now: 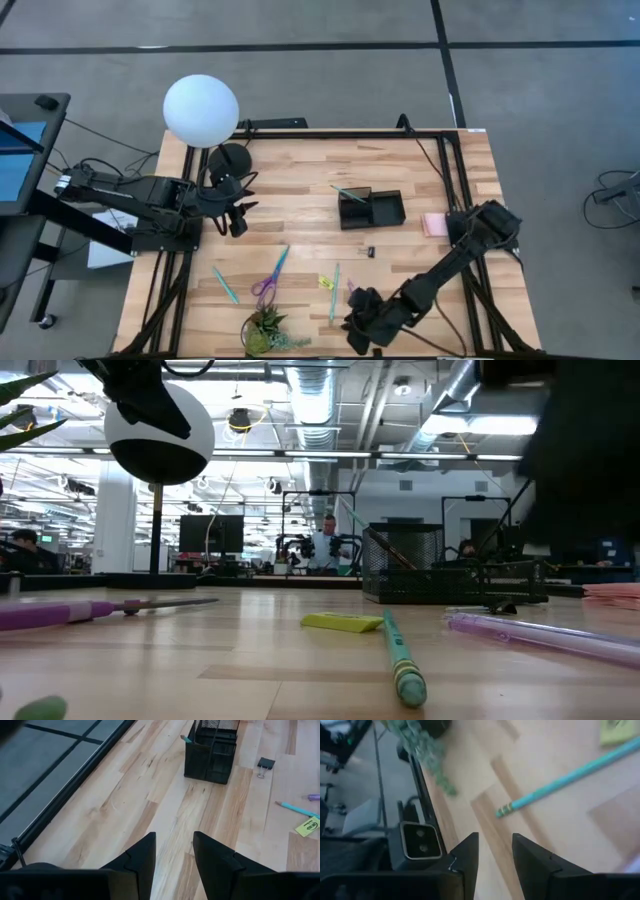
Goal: Pick and place office supplies into organizer
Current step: Put the violet pen into the black desk organizer
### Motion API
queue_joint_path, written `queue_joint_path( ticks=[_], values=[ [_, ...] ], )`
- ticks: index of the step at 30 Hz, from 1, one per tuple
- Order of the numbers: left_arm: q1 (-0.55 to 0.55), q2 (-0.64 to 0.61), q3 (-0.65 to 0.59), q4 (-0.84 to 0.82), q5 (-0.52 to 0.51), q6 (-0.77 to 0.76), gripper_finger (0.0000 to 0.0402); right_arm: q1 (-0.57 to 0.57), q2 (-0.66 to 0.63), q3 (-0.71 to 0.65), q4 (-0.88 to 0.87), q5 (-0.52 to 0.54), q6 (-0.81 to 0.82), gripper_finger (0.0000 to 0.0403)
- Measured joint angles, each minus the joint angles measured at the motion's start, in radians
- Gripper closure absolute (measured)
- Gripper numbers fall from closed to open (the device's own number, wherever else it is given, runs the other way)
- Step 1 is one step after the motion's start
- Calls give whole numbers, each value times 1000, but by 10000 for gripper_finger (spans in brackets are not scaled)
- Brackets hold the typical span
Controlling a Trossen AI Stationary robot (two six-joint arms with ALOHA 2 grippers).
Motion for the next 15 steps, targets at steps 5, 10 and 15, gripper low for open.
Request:
queue_joint_path(
  ticks=[5, 10, 15],
  values=[
    [0, 0, 0, 0, 0, 0, 274, -13, 17, 0, -14, -92, 2, 307],
    [0, 0, 0, 0, 0, 0, 274, -4, -39, 1, -224, -108, 52, 324],
    [0, 0, 0, -1, -3, 1, 274, -7, -68, 1, -365, -109, 79, 331]
  ],
)
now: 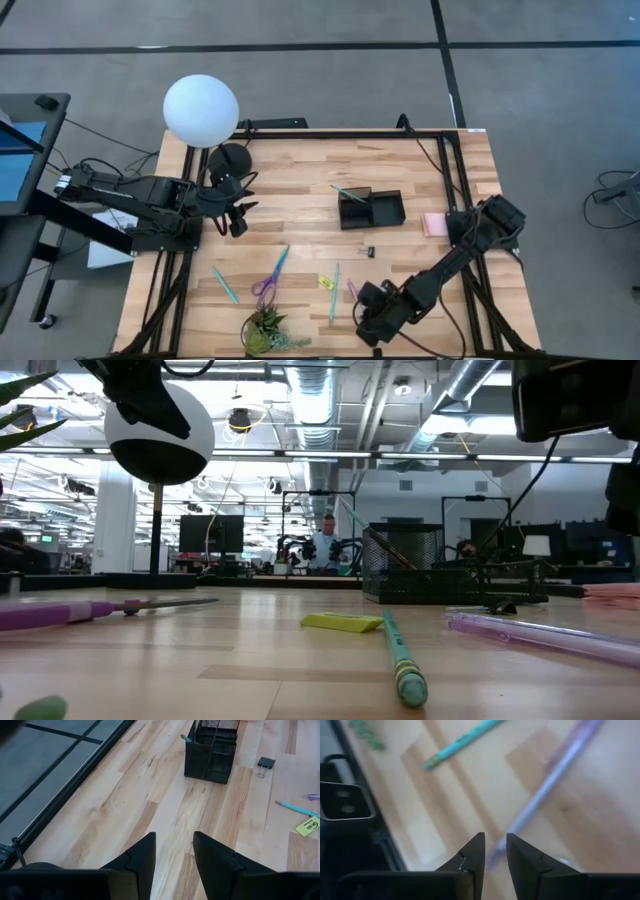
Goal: Pick and place office supplies into organizer
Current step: Put the violet pen into the black desk organizer
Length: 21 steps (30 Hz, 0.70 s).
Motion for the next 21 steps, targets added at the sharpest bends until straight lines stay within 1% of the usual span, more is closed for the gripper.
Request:
queue_joint_path(
  ticks=[3, 5, 7, 11, 13, 18, 21],
  values=[
    [0, 0, 0, 0, 0, 2, 274, -12, -3, 0, -74, -8, 7, 332],
    [0, 0, 0, 0, 0, 3, 274, -20, -3, -1, -92, -25, 21, 332],
    [0, 0, 0, -2, 0, 3, 274, -27, -3, -1, -47, -35, 19, 332],
    [0, 0, 0, -10, 0, 4, 274, -16, -25, 2, 83, -3, -64, 332],
    [0, 0, 0, -12, 0, 3, 274, -11, -26, 2, 88, 10, -53, 332],
    [0, 0, 0, -15, -1, 3, 274, 3, -25, 0, 30, 18, 25, 332],
    [0, 0, 0, -25, -1, 3, 274, 14, -25, 0, 76, 22, 22, 332]
  ],
)
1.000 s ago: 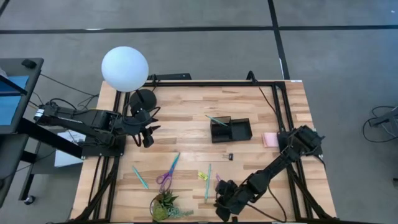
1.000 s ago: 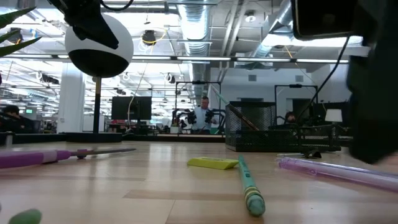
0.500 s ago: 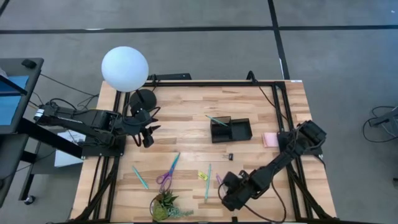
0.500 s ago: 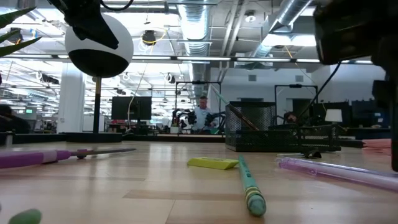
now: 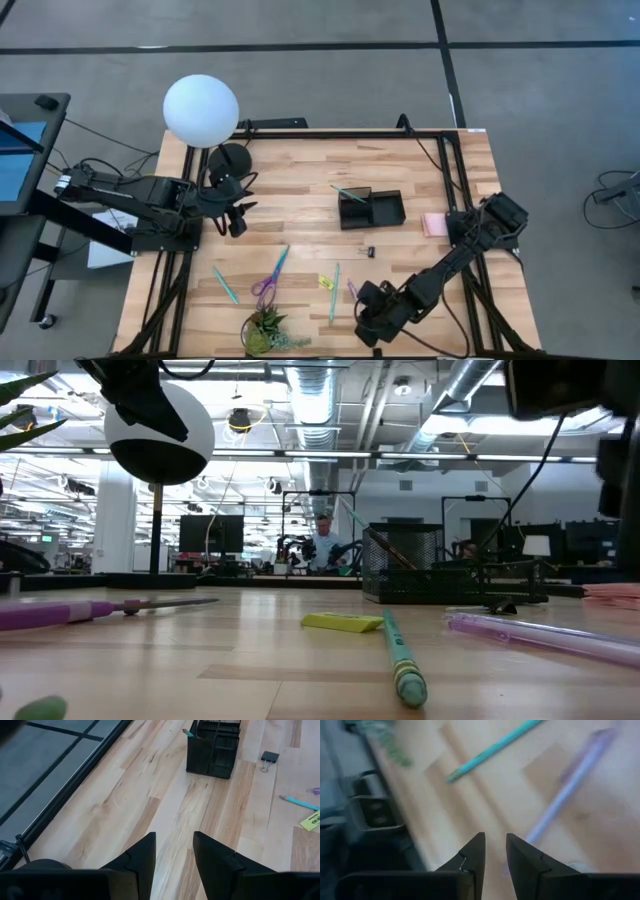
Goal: Pick and place office supplies into organizer
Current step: Put the violet pen into the black desk organizer
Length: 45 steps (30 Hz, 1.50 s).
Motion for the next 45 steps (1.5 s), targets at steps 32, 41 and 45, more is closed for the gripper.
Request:
queue_joint_path(
  ticks=[32, 41, 45],
  values=[
    [0, 0, 0, -20, -12, -13, 274, -116, 24, 0, -388, -56, -136, 332],
    [0, 0, 0, -20, -11, -14, 274, -98, -38, -3, -499, 75, -174, 332],
    [0, 0, 0, -20, -11, -26, 274, -48, -89, -3, -496, 252, -235, 332]
  ],
)
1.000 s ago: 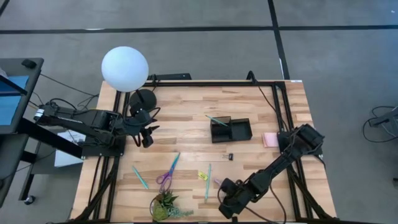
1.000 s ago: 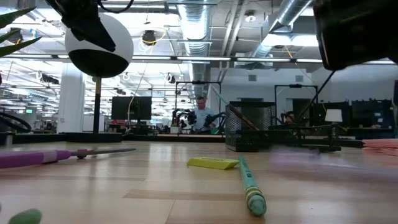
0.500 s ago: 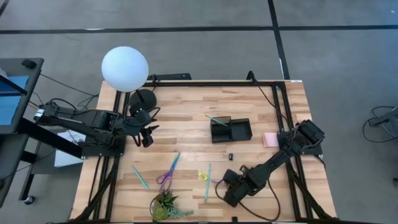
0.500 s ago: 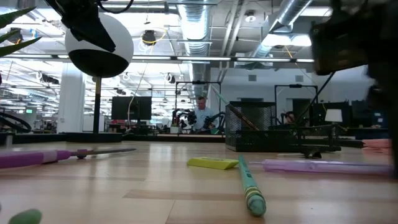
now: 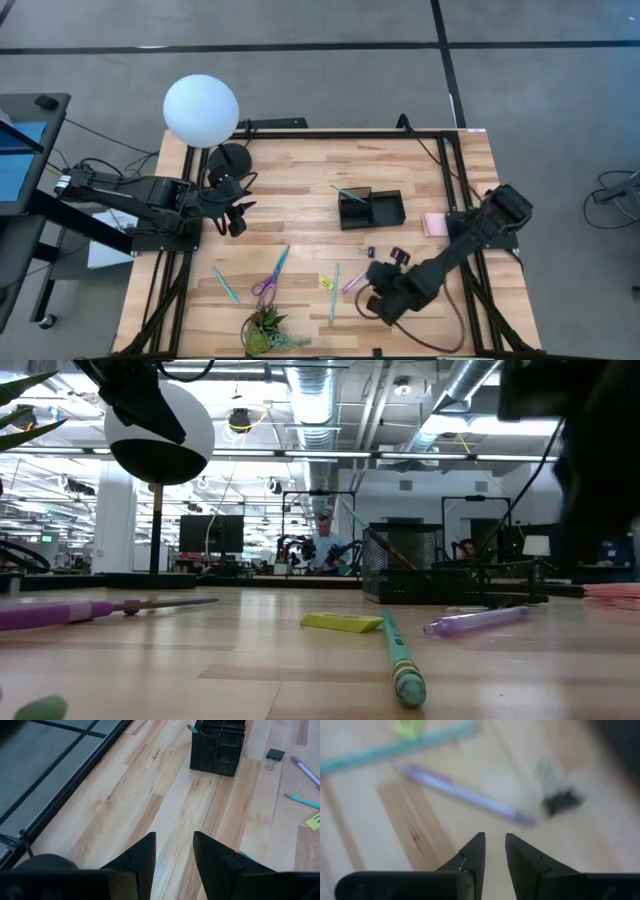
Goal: Pick and place office supplies into organizer
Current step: Put the violet pen into the black desk organizer
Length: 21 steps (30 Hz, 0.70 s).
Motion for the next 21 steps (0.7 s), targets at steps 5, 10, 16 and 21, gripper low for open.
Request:
queue_joint_path(
  ticks=[5, 10, 16, 21],
  values=[
    [0, 7, 0, 0, -2, -25, 274, 55, -111, 0, 39, 252, -181, 332],
    [0, 29, -1, 10, -2, -29, 274, 61, -223, 3, 174, 299, -518, 332],
    [0, 57, -1, 49, -1, -16, 274, -14, -354, -13, 185, 185, -695, 332],
    [0, 77, -1, 64, 3, 6, 274, -111, -519, -186, 292, 125, -731, 332]
  ],
)
